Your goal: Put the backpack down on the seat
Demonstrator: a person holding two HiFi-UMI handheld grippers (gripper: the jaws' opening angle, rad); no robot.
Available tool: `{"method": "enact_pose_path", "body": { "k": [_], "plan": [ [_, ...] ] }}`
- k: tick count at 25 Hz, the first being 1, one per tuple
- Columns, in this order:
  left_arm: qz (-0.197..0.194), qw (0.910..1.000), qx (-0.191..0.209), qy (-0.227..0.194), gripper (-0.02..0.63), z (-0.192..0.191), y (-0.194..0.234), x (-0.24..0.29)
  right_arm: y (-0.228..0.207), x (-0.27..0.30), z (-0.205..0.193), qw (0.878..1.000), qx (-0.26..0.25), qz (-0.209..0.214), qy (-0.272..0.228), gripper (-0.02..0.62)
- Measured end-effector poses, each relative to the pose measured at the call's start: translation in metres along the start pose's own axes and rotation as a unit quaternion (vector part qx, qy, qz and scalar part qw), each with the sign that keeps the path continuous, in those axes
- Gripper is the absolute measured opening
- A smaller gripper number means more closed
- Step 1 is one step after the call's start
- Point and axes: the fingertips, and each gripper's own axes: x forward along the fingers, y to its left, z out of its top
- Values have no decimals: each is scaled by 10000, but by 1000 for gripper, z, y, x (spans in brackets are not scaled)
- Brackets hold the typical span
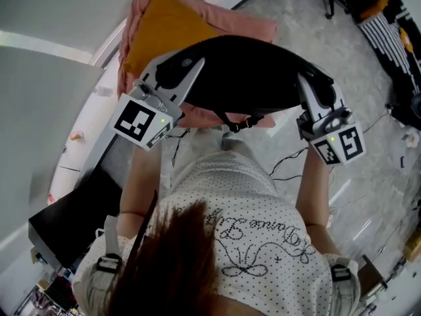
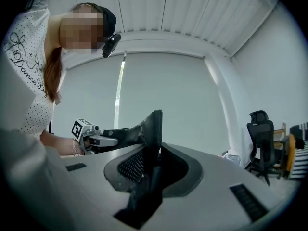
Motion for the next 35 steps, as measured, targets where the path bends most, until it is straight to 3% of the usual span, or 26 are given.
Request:
{"method": "enact_pose_path", "body": {
  "k": [17,27,31,35],
  "plan": [
    [-315,9992,-225,67,35,-36,92,76,-70,80,-25,9983,-11,-521,265,94],
    [84,9981,-320,526,43,-80,104,84,-86,98,-76,9964,441,-289,657,95],
    [233,9958,-555,689,49,-104,105,83,-91,103,-100,9944,487,-248,904,98],
    [406,9922,-747,908,54,-143,98,108,-123,103,-141,9911,542,-234,1195,103]
  ]
}}
